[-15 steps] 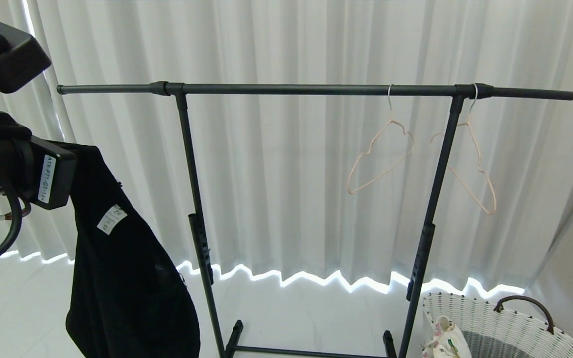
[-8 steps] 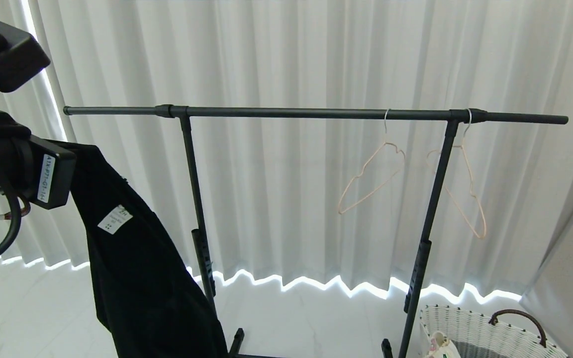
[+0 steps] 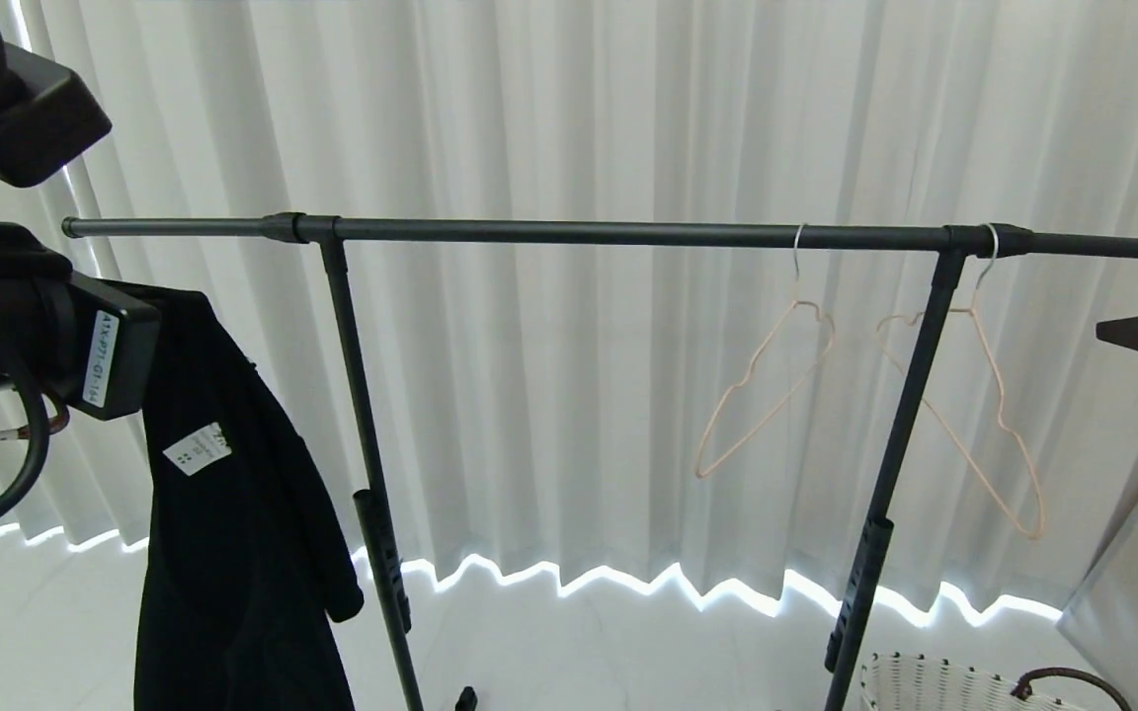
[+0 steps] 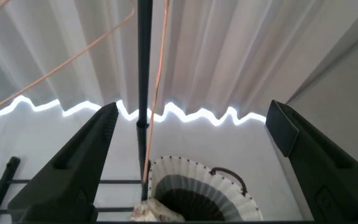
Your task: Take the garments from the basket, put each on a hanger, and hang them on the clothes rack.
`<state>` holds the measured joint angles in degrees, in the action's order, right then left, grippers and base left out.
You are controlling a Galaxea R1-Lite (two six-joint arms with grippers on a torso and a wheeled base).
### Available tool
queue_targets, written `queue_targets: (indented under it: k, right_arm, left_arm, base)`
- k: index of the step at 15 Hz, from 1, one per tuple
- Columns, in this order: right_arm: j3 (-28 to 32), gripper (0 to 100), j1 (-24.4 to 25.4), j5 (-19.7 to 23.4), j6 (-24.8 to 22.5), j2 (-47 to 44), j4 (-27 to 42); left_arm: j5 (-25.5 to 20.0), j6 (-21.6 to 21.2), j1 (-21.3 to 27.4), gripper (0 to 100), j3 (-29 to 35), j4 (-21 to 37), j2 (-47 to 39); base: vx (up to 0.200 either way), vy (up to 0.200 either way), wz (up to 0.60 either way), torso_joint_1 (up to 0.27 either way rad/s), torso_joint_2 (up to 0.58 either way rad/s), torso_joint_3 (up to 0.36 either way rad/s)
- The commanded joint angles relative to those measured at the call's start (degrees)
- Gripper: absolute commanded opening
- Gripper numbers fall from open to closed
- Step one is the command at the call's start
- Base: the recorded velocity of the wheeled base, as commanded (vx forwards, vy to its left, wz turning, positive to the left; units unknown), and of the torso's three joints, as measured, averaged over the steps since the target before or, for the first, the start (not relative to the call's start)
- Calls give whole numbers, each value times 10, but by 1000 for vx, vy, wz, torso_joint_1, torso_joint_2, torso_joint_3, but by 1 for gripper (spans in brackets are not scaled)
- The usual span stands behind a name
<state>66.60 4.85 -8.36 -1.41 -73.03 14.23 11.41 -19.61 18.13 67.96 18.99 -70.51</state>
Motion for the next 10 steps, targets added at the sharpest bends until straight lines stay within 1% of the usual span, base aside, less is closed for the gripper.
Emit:
queue_targets:
  k: [1, 3, 6, 7, 10]
  right_arm:
    - [-2, 100, -14, 0, 2, -52, -25]
    - [-8, 100, -16, 10, 24, -85, -48]
    - [-31, 100, -17, 14, 42, -120, -59]
    - [-55, 100, -16, 15, 58, -136, -70]
    - [-96, 100, -22, 18, 74, -171, -123]
  left_arm:
    - [0, 0, 2, 0, 0, 0, -3]
    - [0, 0, 2, 0, 0, 0, -4]
    - [0, -2, 2, 0, 0, 0, 0]
    - [0, -12, 2, 0, 0, 0, 1]
    - [0, -13, 2, 0, 0, 0, 3]
  base:
    - [200, 0, 0, 7, 2, 2]
    - [200, 0, 0, 5, -5, 5]
    - [0, 0, 0, 0, 0, 0]
    - [0, 0, 0, 0, 0, 0]
    - [0, 0, 0, 0, 0, 0]
